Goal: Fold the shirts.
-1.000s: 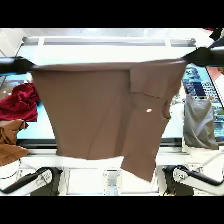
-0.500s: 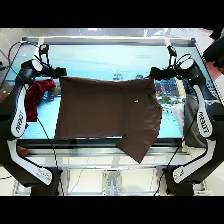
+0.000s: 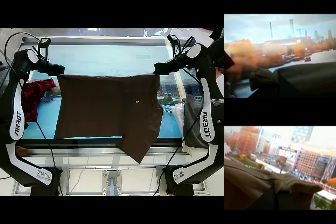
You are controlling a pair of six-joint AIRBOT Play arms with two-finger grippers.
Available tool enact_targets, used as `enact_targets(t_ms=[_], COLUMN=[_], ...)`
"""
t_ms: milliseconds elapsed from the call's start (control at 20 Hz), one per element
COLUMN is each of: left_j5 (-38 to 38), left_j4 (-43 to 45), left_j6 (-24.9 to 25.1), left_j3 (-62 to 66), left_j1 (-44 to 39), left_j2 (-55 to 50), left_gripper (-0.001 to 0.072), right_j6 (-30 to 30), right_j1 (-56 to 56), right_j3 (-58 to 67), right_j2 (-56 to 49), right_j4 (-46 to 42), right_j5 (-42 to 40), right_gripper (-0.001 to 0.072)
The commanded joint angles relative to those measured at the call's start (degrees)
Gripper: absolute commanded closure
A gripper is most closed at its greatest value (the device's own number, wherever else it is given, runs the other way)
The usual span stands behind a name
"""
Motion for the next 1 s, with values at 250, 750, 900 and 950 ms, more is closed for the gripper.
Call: enact_targets(t_ms=[250, 750, 900, 950], left_j5=[-7.0, -6.5, -6.6, -6.7], left_j4=[3.3, -0.2, -0.4, -0.4], left_j6=[1.0, 1.0, 1.0, 1.0], left_j3=[-11.2, -16.8, -16.8, -16.8], left_j1=[-1.9, -2.1, -1.6, -1.0], left_j2=[1.4, -0.5, 3.8, 6.9], left_gripper=[0.07, 0.0374, 0.0034, 0.0035], right_j6=[0.8, 4.7, 4.4, 4.2], right_j1=[4.5, 4.8, 4.8, 4.8], right_j3=[-20.9, -30.2, -23.4, -20.4], right_j2=[3.0, 2.3, 5.7, 7.9], right_j4=[-6.9, -8.0, -12.1, -15.5], right_j5=[2.5, -6.4, 4.6, 8.4], right_gripper=[0.0705, 0.0344, 0.0288, 0.0288])
